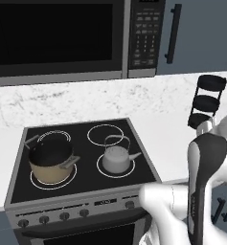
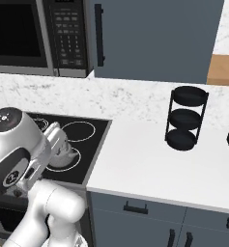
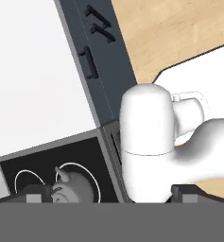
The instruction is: Pick the kettle from the counter and place it on a stove burner. Then turn the burner on.
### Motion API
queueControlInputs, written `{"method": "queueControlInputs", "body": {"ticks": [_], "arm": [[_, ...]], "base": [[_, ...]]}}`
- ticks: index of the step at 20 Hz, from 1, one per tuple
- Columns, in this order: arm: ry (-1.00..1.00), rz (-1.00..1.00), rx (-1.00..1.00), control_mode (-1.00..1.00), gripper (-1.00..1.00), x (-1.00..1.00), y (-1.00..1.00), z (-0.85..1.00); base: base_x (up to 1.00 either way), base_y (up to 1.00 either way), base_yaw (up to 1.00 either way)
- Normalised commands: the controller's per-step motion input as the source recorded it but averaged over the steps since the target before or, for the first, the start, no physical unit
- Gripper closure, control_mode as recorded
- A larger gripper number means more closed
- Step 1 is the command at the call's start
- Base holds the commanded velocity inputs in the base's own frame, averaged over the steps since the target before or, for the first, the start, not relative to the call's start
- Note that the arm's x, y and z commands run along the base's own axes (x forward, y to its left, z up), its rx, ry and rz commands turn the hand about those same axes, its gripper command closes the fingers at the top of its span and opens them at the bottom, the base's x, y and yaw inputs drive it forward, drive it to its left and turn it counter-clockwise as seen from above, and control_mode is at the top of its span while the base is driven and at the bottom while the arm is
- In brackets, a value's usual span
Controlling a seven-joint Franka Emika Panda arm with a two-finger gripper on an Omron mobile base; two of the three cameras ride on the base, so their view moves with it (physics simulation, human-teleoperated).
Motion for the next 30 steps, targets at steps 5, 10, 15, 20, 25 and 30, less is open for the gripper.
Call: {"method": "queueControlInputs", "body": {"ticks": [5, 10, 15, 20, 25, 30], "arm": [[0.0, 0.21, -0.35, -1.0, -1.0, -0.21, 1.0, -0.13], [0.01, 0.22, -0.56, -1.0, -1.0, -0.2, 1.0, -0.44], [0.0, 0.36, -0.64, -1.0, -1.0, -0.5, 1.0, -0.76], [0.0, 0.58, -0.57, -1.0, -1.0, -0.55, 0.7, -0.9], [0.0, 0.62, -0.49, -1.0, -1.0, -0.14, 0.33, -1.0], [-0.03, 0.49, -0.28, -1.0, -1.0, 0.27, -0.02, -0.72]], "base": [[0.0, 0.0, 0.0], [0.0, 0.0, 0.0], [0.0, 0.0, 0.0], [0.0, 0.0, 0.0], [0.0, 0.0, 0.0], [0.0, 0.0, 0.0]]}}
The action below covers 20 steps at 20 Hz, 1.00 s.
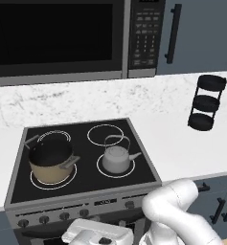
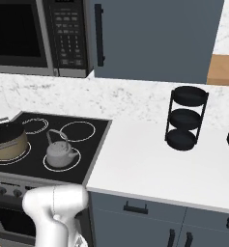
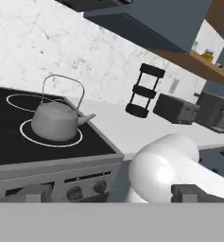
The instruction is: Pick the kettle from the counter and place it on a stove burner. Then turn the burner on.
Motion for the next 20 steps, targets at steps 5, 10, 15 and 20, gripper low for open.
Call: {"method": "queueControlInputs", "body": {"ticks": [5, 10, 15, 20], "arm": [[0.0, 0.35, -0.03, -1.0, -1.0, 0.42, -0.28, -0.54], [-0.07, 0.18, 0.04, -1.0, -1.0, 0.06, -0.04, -0.56], [-0.18, 0.01, 0.15, -1.0, -1.0, 0.0, 0.04, -0.41], [-0.11, 0.0, 0.08, -1.0, -1.0, 0.28, 0.15, -0.15]], "base": [[0.0, 0.0, 0.0], [0.0, 0.0, 0.0], [0.0, 0.0, 0.0], [0.0, 0.0, 0.0]]}}
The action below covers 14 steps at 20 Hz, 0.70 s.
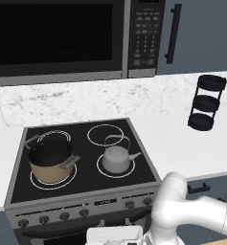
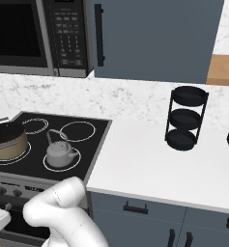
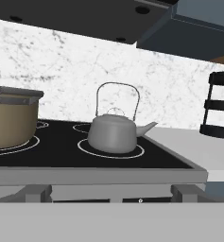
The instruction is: Pick the kettle from the counter and place it on a stove burner. Then turn the burner on.
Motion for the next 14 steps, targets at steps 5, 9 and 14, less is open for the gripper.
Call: {"method": "queueControlInputs", "body": {"ticks": [5, 9, 14], "arm": [[-0.02, 0.0, 0.01, -1.0, -1.0, 0.22, 0.26, -0.2], [0.0, 0.05, -0.01, -1.0, -1.0, 0.07, 0.31, -0.35], [0.0, 0.07, 0.02, -1.0, -1.0, 0.08, 0.3, -0.4]], "base": [[0.0, 0.0, 0.0], [0.0, 0.0, 0.0], [0.0, 0.0, 0.0]]}}
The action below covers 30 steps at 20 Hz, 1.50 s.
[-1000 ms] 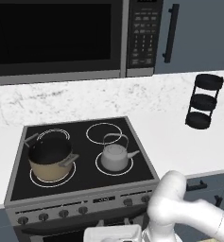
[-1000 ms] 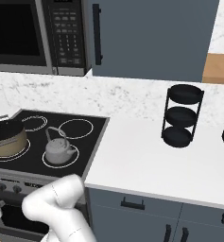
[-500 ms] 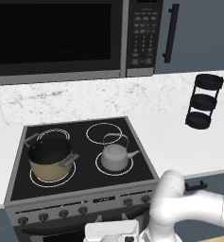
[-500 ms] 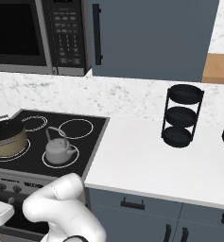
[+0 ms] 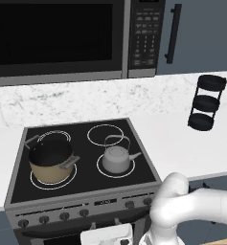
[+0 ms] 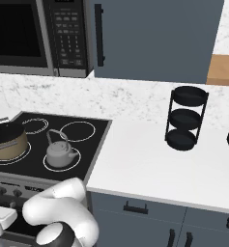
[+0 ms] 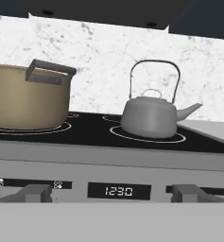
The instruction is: Pick the kettle from the counter and place it on a stove burner. Then turn the burner on.
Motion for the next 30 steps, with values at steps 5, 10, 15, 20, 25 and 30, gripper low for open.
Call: {"method": "queueControlInputs", "body": {"ticks": [5, 10, 15, 20, 25, 30], "arm": [[-0.01, 0.03, 0.09, -1.0, -1.0, 0.26, 0.16, -0.22], [0.0, 0.03, 0.15, -1.0, -1.0, 0.28, 0.22, -0.19], [0.0, 0.04, 0.12, -1.0, -1.0, 0.19, 0.24, -0.19], [-0.01, 0.03, 0.04, -1.0, -1.0, 0.29, 0.08, -0.24], [-0.04, 0.08, 0.01, -1.0, -1.0, 0.2, 0.0, -0.44], [-0.07, 0.05, 0.11, -1.0, -1.0, 0.22, 0.0, -0.4]], "base": [[0.0, 0.0, 0.0], [0.0, 0.0, 0.0], [0.0, 0.0, 0.0], [0.0, 0.0, 0.0], [0.0, 0.0, 0.0], [0.0, 0.0, 0.0]]}}
